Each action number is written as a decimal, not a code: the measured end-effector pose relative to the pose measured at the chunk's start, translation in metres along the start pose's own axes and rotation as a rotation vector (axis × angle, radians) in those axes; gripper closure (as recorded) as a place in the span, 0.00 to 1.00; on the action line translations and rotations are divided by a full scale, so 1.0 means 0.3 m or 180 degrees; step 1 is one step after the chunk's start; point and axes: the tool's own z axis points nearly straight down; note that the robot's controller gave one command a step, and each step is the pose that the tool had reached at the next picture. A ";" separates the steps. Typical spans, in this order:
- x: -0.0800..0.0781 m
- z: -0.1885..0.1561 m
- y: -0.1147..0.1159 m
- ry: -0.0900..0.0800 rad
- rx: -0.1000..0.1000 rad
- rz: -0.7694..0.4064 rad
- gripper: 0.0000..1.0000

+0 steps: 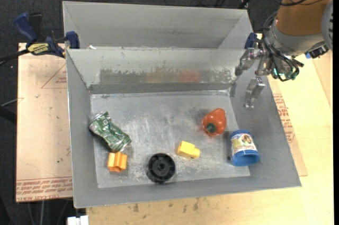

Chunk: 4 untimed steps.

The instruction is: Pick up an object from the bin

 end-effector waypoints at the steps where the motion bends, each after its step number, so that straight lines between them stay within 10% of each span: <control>1: -0.005 -0.018 0.001 -0.0027 0.0004 -0.0007 0.00; 2: 0.055 0.502 0.036 -0.0045 0.0011 -0.0531 1.00; 4: 0.084 0.370 0.029 -0.0006 -0.0002 -0.0566 1.00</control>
Offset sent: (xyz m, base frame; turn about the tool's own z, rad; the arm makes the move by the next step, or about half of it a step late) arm -0.0203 0.0106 -0.1538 -0.1683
